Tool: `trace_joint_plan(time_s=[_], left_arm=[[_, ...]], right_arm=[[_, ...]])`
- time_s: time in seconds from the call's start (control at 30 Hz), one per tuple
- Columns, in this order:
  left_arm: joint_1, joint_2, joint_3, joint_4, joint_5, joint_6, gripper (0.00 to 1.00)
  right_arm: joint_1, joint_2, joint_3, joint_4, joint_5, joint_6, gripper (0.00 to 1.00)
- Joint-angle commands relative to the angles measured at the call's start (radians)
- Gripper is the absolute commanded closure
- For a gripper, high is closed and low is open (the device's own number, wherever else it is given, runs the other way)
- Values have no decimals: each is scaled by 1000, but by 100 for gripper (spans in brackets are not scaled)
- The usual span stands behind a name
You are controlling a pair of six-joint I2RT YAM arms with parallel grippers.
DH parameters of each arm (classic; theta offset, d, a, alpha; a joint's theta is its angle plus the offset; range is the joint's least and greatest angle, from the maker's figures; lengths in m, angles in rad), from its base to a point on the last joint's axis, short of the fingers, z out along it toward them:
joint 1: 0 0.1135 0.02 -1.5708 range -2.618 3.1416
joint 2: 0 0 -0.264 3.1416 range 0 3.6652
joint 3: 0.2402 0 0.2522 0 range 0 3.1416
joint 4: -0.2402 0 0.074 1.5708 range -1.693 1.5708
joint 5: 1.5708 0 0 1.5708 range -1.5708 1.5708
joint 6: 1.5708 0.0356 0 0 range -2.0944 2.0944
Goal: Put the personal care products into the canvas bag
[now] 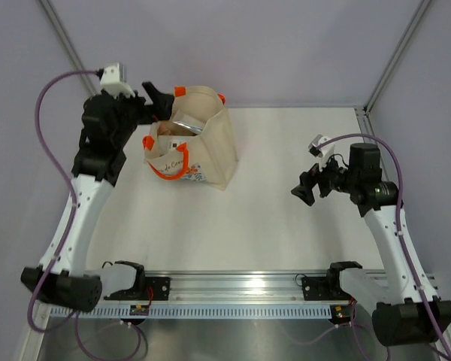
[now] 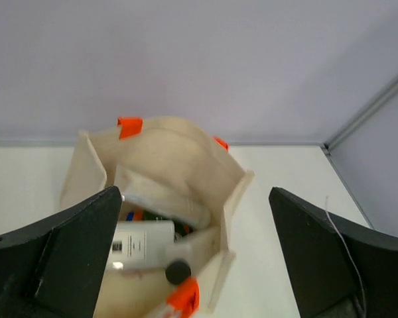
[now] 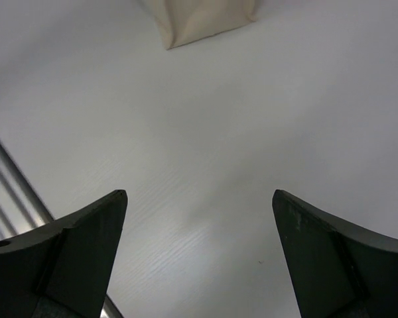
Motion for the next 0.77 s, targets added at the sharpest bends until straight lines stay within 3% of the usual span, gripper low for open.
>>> trace_joint_plan(time_s=[0.0, 0.07, 0.17, 0.37, 0.73], left_arm=[[0, -241, -289, 63, 96, 28, 1], [0, -420, -472, 88, 118, 37, 1], [0, -634, -657, 76, 134, 33, 1], [0, -883, -861, 28, 174, 48, 1], [-1, -905, -849, -52, 181, 42, 1]], right_arm=[[-6, -115, -33, 265, 360, 216, 1], [-6, -132, -41, 295, 460, 283, 0], [-6, -105, -15, 220, 434, 317, 1], [-7, -121, -7, 238, 583, 448, 1], [-7, -256, -51, 291, 752, 594, 1]])
